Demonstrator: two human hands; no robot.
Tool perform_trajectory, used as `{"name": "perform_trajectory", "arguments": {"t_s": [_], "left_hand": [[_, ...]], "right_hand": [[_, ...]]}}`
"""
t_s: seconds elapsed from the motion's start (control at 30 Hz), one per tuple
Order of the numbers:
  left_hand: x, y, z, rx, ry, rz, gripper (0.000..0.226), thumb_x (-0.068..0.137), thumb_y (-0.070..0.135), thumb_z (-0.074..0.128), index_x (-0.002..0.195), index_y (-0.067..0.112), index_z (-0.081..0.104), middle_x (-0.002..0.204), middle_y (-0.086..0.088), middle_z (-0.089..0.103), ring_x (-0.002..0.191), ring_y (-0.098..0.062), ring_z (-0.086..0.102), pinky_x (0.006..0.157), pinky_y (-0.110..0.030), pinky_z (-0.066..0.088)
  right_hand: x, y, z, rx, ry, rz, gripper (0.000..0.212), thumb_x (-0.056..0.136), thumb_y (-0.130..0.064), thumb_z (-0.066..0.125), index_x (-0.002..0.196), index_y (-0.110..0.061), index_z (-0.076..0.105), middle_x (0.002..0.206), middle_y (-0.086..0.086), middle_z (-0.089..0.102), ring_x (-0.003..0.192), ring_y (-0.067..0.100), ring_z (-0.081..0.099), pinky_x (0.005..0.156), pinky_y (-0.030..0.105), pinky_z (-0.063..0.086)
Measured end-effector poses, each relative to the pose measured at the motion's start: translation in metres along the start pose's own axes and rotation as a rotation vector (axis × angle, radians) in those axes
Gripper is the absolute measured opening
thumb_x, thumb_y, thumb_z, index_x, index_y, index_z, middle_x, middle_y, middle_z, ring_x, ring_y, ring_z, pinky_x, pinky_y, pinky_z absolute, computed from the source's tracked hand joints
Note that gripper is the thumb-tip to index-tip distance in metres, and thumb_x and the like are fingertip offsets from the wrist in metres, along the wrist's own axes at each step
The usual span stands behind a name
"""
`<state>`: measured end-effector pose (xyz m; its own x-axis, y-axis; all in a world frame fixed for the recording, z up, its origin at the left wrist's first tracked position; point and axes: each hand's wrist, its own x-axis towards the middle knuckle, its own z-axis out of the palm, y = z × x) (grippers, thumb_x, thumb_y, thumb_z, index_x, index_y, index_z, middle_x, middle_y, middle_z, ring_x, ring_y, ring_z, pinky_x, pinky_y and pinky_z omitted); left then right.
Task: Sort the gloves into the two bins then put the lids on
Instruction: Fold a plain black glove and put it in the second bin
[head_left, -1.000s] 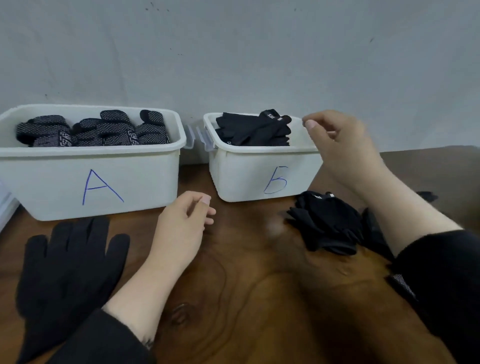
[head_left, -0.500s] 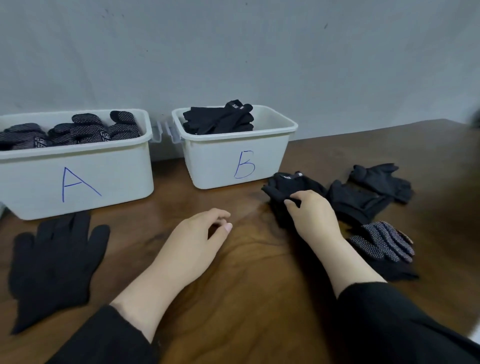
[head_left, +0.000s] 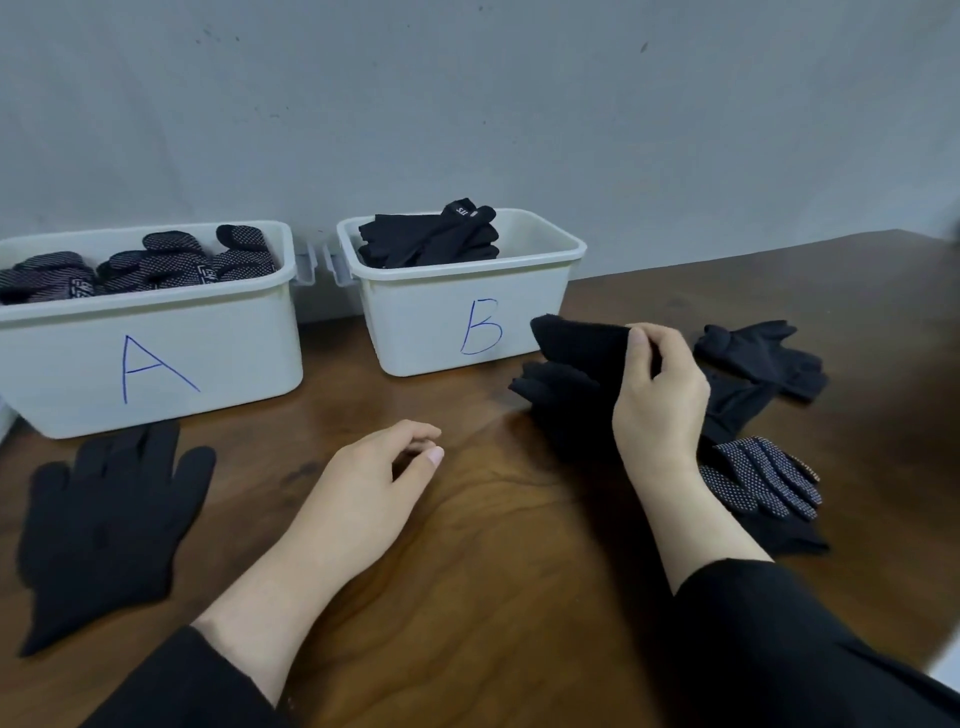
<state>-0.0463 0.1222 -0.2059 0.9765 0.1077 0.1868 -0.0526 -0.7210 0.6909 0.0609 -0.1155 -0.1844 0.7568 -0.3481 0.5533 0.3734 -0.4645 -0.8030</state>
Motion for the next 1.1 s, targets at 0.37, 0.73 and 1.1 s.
{"name": "perform_trajectory", "arguments": {"t_s": [0.37,0.73,1.1], "left_hand": [[-0.002,0.011,-0.001,-0.325,0.002,0.158,0.073,0.085,0.065,0.058,0.148,0.048,0.027,0.140,0.027,0.050,0.126,0.006,0.049,0.104,-0.020,0.039],[-0.003,0.012,-0.008,-0.537,0.068,-0.096,0.052,0.092,0.033,0.068,0.139,0.044,0.048,0.127,0.023,0.062,0.113,0.009,0.058,0.094,-0.016,0.051],[-0.025,-0.021,-0.031,-0.277,0.429,-0.316,0.045,0.098,0.040,0.057,0.141,0.035,0.048,0.134,0.021,0.048,0.124,0.000,0.047,0.109,-0.029,0.040]], "right_hand": [[-0.028,-0.038,0.011,0.205,-0.260,-0.212,0.014,0.102,-0.017,0.057,0.102,-0.027,0.066,0.091,-0.022,0.068,0.088,-0.007,0.063,0.077,0.012,0.045],[-0.050,-0.056,0.054,0.014,-0.525,-0.280,0.023,0.102,-0.029,0.057,0.120,-0.023,0.071,0.111,-0.016,0.070,0.104,-0.004,0.059,0.094,0.017,0.048],[-0.049,-0.054,0.047,-0.023,-0.711,-0.202,0.017,0.102,-0.040,0.050,0.105,-0.036,0.066,0.091,-0.021,0.066,0.089,-0.002,0.061,0.077,0.020,0.051]]}}
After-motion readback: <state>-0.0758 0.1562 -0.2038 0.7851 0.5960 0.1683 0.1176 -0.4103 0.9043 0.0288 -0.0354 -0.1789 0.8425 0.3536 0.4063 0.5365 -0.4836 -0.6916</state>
